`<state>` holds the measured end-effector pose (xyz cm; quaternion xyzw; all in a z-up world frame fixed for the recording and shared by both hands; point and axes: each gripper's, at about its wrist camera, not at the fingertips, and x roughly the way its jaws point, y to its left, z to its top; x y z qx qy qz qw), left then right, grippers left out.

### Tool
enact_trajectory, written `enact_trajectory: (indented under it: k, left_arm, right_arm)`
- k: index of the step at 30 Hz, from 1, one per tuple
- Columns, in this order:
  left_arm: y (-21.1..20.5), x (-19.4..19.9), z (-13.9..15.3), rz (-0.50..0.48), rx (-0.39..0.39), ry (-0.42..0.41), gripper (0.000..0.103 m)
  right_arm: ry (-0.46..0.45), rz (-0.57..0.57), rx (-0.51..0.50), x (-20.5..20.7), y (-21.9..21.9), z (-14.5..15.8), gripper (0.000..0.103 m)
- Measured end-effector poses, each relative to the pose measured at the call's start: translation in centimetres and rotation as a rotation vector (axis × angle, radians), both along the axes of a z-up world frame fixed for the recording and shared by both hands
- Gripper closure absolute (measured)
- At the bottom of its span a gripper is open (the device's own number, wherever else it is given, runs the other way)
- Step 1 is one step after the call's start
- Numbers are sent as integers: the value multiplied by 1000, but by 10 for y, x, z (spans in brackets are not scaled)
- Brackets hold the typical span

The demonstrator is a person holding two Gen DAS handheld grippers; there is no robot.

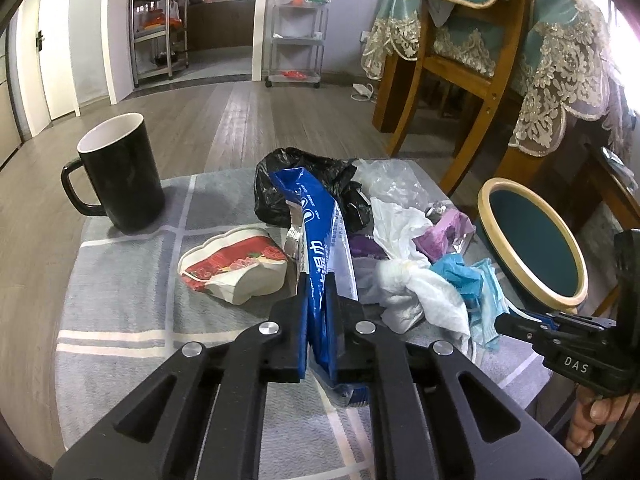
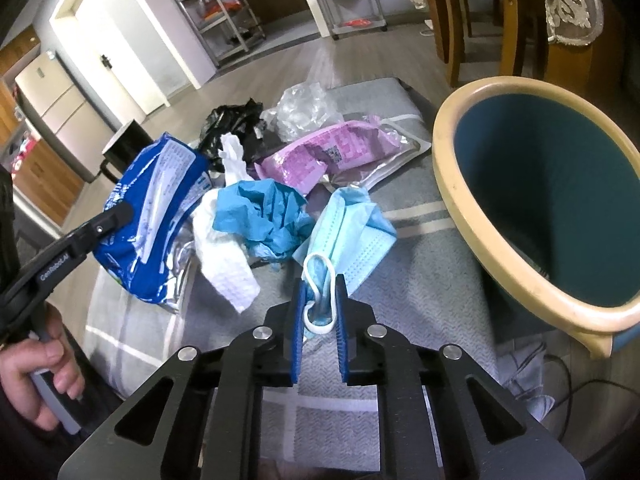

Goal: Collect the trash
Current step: 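Carry the wipes pack and mask over the trash bin with both tools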

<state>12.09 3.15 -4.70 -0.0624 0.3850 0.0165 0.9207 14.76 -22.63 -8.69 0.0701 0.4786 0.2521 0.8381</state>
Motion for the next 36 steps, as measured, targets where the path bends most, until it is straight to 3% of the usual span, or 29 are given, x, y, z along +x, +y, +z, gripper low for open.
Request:
enact_trajectory:
  k: [23,36]
  left_arm:
    - [10,-21,42,34,-75,-153,97]
    - [-14,-19,67,-49,-149,-264,97]
  right_arm:
    - [-81,-12,55,-13,-13,34,92]
    - [-115,-42,83,-16,-26,48,92]
